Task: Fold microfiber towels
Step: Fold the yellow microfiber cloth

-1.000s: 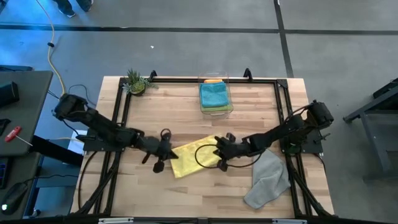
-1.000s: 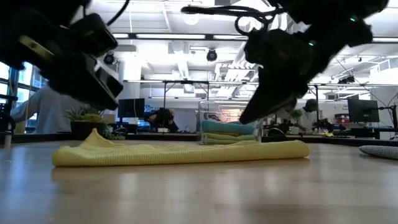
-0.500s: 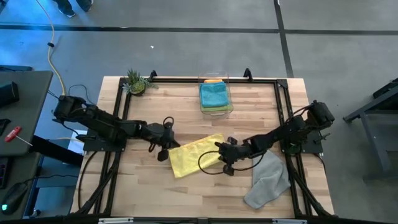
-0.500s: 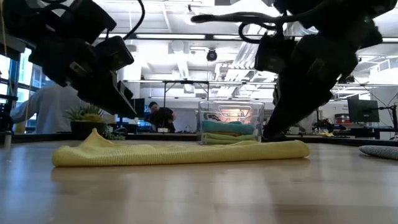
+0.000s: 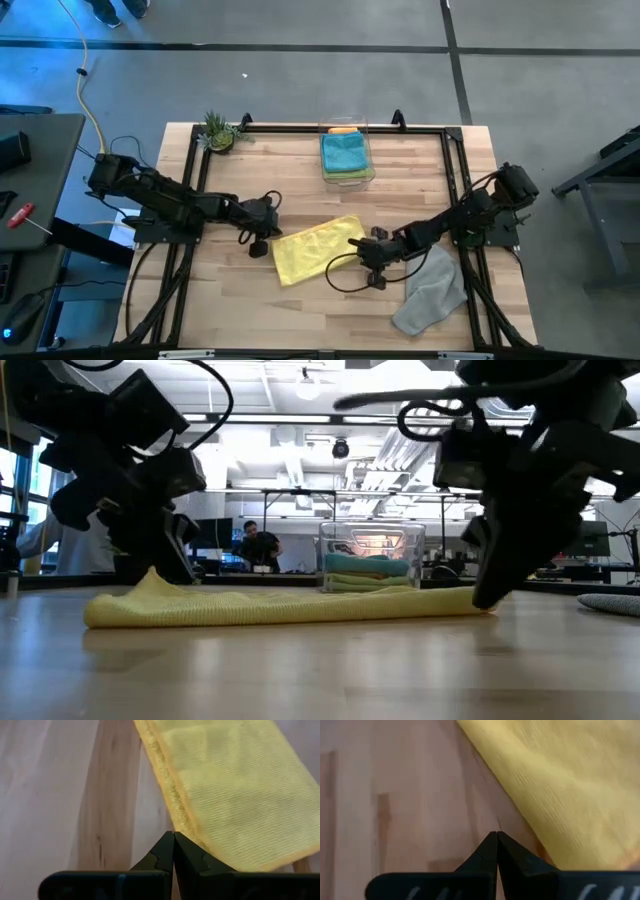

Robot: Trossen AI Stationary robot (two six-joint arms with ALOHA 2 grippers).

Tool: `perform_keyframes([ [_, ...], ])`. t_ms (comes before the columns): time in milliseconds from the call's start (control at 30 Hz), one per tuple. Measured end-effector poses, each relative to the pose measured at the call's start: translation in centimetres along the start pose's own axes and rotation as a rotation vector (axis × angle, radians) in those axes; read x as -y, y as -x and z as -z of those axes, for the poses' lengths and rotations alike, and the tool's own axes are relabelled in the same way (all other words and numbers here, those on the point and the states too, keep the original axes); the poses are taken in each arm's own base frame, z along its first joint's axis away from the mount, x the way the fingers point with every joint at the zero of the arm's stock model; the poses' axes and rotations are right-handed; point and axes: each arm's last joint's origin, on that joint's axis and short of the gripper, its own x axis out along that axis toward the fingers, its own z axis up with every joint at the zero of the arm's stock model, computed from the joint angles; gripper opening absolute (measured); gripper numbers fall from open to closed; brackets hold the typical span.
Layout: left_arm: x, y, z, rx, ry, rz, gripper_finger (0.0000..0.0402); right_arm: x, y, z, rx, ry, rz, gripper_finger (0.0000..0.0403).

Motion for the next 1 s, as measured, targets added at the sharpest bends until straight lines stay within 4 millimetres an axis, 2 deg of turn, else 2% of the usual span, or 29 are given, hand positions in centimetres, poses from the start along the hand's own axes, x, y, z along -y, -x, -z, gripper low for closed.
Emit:
perform_keyframes([
  [167, 0.4, -0.4, 0.3, -0.017, -0.024, 0.007, 0.0, -0.6, 0.2, 1.3, -0.094, 0.008, 0.022, 0.0],
  [533, 2.9, -0.7, 0.7, -0.02, -0.03, 0.084, 0.0, -2.7, 0.4, 2.4, -0.039, -0.01, 0.022, 0.0],
  [833, 5.2, -0.5, 0.9, 0.013, 0.006, 0.112, 0.0, -3.7, 0.9, 2.3, -0.032, 0.035, -0.031, 0.0],
  [1000, 5.9, -0.4, 1.1, 0.019, 0.005, 0.115, 0.0, -4.4, 1.7, 1.6, 0.034, 0.075, -0.103, 0.0],
])
